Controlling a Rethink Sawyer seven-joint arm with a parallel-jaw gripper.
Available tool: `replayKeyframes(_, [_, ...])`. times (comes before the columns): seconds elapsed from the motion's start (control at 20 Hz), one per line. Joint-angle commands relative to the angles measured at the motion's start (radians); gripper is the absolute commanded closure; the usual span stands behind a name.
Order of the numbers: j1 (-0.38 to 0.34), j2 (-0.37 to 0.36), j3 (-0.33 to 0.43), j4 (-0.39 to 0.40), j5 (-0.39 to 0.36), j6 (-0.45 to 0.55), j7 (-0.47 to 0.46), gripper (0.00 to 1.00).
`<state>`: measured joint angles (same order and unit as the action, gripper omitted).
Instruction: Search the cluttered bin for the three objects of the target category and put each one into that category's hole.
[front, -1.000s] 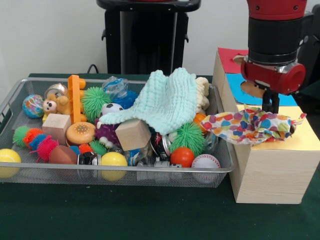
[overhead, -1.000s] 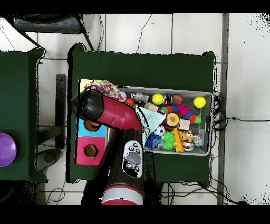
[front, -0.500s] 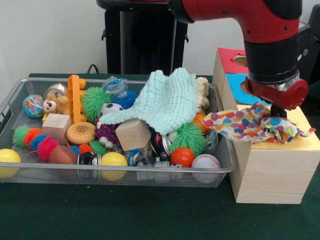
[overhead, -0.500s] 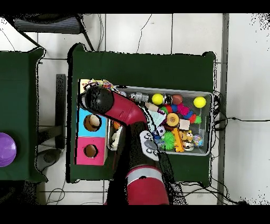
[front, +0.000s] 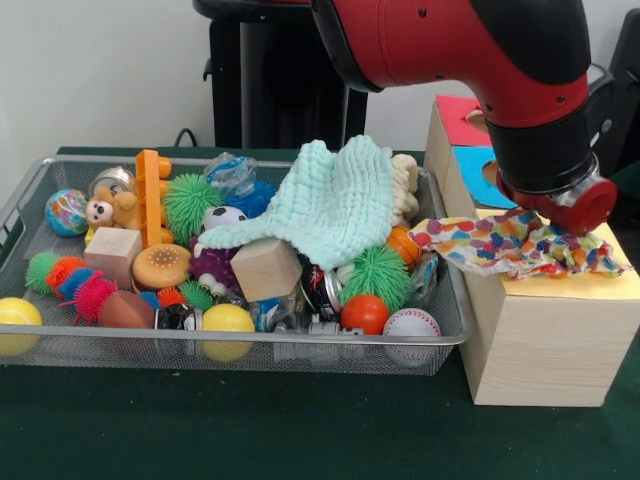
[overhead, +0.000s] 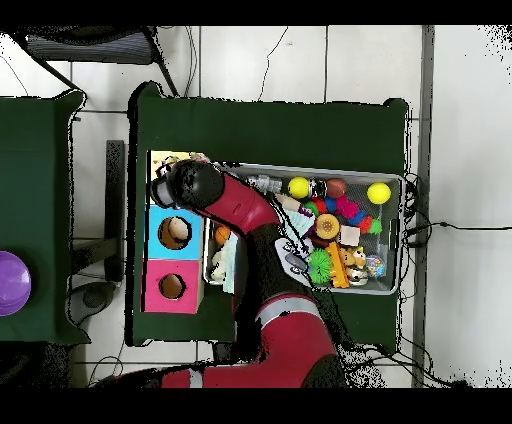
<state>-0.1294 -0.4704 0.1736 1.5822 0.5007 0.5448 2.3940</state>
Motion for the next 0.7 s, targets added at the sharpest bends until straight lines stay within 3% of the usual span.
replayKeyframes(0.05, [-0.016, 0.053, 0.097, 0.029, -0.056, 0.124, -0.026, 1.00])
replayKeyframes(0.45, [0.009, 0.030, 0.060, 0.037, -0.061, 0.087, 0.013, 1.00])
replayKeyframes(0.7, [0.044, -0.022, 0.012, 0.054, -0.067, 0.103, 0.062, 1.00])
